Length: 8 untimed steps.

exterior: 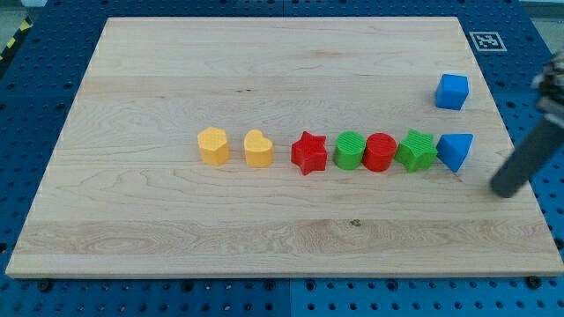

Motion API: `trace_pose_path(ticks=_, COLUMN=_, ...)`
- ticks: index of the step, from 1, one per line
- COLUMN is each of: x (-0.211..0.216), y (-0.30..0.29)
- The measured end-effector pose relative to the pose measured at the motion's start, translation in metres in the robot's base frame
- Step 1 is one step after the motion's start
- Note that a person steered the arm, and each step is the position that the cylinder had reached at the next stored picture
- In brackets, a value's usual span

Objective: Move the blue triangle below the blue cube

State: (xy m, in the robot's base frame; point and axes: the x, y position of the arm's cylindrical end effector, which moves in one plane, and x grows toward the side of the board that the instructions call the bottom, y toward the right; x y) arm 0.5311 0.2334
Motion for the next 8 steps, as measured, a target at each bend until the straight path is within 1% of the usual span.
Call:
trace_pose_path(ticks=1, x=0.0, y=-0.036)
trace_pose_path(ticks=2, x=-0.004, y=-0.036)
trace_pose_path(ticks=4, x=-0.042, y=-0.036)
trace_pose_path(ticks=5, x=-0.054, y=-0.036)
trace_pose_path(ticks=6, x=-0.034, y=-0.035)
trace_pose_path(ticks=7, x=-0.017, y=-0.012)
trace_pose_path(ticks=8, x=-0.03, y=-0.003)
